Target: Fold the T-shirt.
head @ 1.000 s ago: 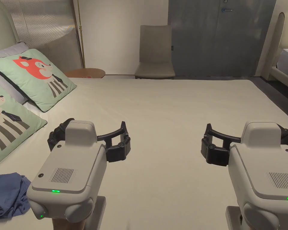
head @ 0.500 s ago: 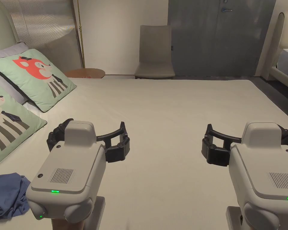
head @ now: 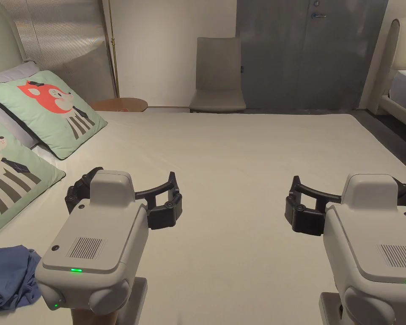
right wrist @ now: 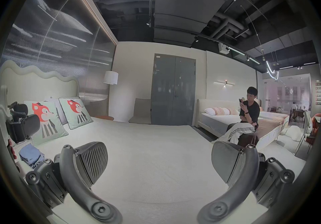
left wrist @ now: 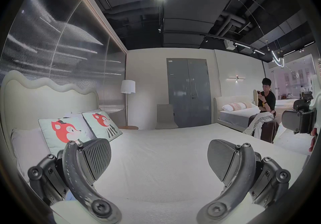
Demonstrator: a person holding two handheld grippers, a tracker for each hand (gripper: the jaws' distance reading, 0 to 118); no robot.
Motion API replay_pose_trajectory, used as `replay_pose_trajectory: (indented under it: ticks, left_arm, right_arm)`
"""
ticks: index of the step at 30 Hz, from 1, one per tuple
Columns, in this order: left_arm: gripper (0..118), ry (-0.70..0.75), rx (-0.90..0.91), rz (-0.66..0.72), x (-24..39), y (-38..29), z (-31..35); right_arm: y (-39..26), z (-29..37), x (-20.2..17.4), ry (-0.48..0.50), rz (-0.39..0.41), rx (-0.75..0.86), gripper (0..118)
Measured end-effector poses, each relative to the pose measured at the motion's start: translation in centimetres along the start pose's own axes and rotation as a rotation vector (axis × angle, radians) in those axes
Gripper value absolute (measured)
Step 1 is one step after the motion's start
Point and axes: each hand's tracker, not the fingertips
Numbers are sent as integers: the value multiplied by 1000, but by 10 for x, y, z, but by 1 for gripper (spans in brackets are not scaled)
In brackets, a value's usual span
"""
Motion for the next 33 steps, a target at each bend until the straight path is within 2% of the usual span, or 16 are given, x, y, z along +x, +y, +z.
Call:
replay_pose_trajectory:
  ticks: [14, 21, 24, 25, 27, 29, 32, 33]
  left_arm:
    - [111, 0, -5, 9, -3, 0, 0]
    - [111, -1, -4, 11, -3, 1, 0]
    - [111, 1, -6, 9, -4, 1, 0]
    - [111, 0, -8, 9, -4, 1, 0]
    - [111, 0, -9, 13, -5, 1, 0]
    - [111, 0, -9, 18, -6, 0, -1]
    - [111, 1, -6, 21, -7, 1, -1]
    - [111, 1, -5, 22, -7, 1, -1]
  right_arm:
    - [4, 1, -1, 3, -9, -16, 117]
    - [2, -7, 0, 16, -42, -72, 117]
    - [4, -11, -1, 3, -68, -172, 117]
    - [5, -15, 1, 1, -102, -222, 117]
    - [5, -23, 3, -17, -163, -343, 118]
    - [10, -30, 6, -47, -190, -497, 117]
    - [12, -33, 10, -146, -227, -558, 117]
    - [13, -35, 11, -134, -229, -576, 117]
